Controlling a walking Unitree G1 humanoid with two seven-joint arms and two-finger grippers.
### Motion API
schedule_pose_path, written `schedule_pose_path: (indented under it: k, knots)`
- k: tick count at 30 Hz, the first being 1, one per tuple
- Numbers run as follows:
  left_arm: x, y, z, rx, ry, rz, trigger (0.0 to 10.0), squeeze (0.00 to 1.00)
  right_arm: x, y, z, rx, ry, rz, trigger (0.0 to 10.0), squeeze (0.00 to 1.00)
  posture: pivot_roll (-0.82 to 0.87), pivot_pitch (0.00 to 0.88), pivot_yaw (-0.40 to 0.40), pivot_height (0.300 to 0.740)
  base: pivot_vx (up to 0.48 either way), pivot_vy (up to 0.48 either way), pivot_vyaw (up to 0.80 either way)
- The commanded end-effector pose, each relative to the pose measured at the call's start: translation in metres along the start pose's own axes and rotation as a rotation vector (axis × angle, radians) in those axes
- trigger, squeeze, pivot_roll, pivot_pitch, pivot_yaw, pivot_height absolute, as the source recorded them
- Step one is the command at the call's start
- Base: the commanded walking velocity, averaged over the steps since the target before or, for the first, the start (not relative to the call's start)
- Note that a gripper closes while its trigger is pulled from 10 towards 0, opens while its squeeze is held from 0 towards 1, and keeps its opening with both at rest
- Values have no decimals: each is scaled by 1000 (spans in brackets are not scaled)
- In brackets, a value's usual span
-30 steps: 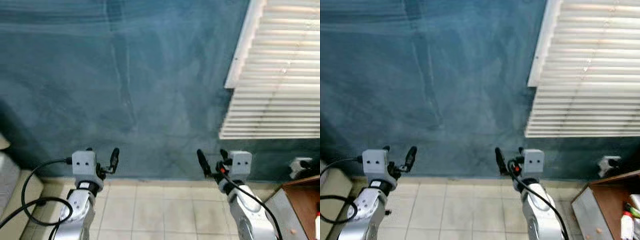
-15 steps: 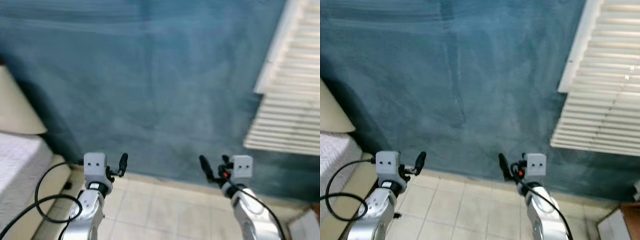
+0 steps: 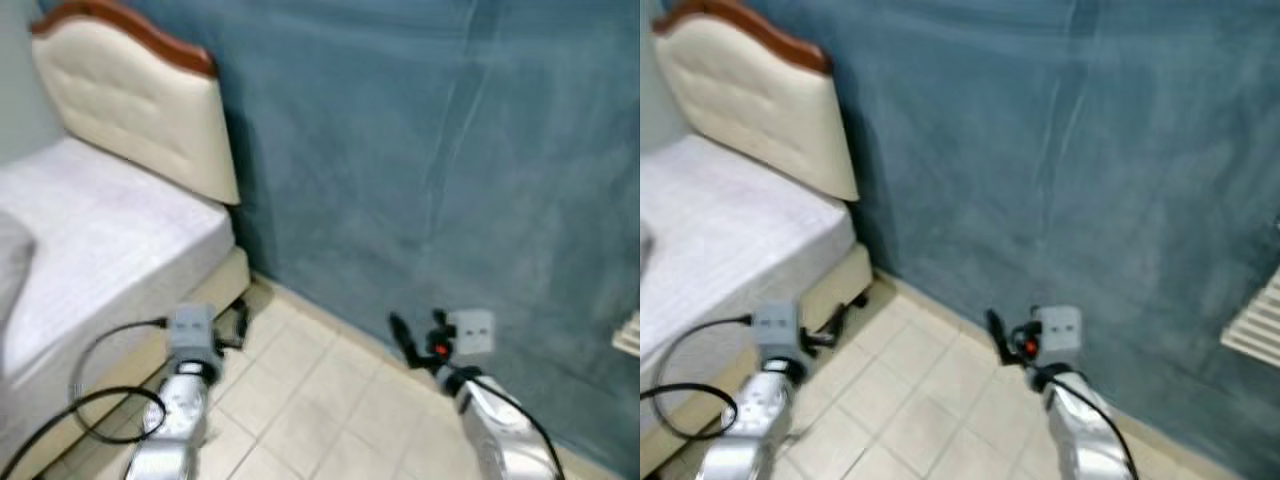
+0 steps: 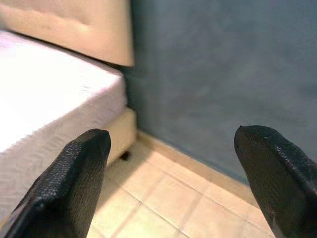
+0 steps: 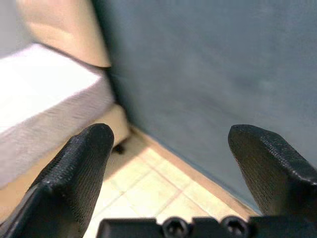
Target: Clean up the room
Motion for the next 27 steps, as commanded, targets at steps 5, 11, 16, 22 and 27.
schedule_pose_path:
  k: [5, 11, 16, 22, 27]
  knots:
    - [5, -2, 2, 18, 39, 18, 10000, 0, -3, 2, -1, 24, -21, -14, 10000, 0, -97, 0, 25, 740, 0, 0, 538]
    - [7, 6, 2, -27, 47, -19, 10000, 0, -2, -2, -1, 60, 7, 4, 10000, 0, -91, 0, 28, 740, 0, 80, 534]
    - [10, 1, 7, -5, 56, -31, 10000, 0, 4, -7, 8, 75, 33, 14, 10000, 0, -87, 0, 50, 740, 0, 475, 514]
    - [14, 5, 10, -32, 64, -10, 10000, 0, 4, -10, 12, 98, 27, 14, 10000, 0, -87, 0, 57, 740, 0, 467, 508]
    - [12, 5, 13, -28, 52, -17, 10000, 0, 1, -12, 14, 101, 18, 21, 10000, 0, -84, 0, 54, 740, 0, 466, 486]
Point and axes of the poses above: a point about 5 cm out from each wrist's last joint towards the gripper, its own z axis pointing out of the wrist towards the gripper, its own x axis along the axis of the wrist's last joint, y = z × x, the point moved 5 cm from there along z, pointing out of the wrist towards the gripper
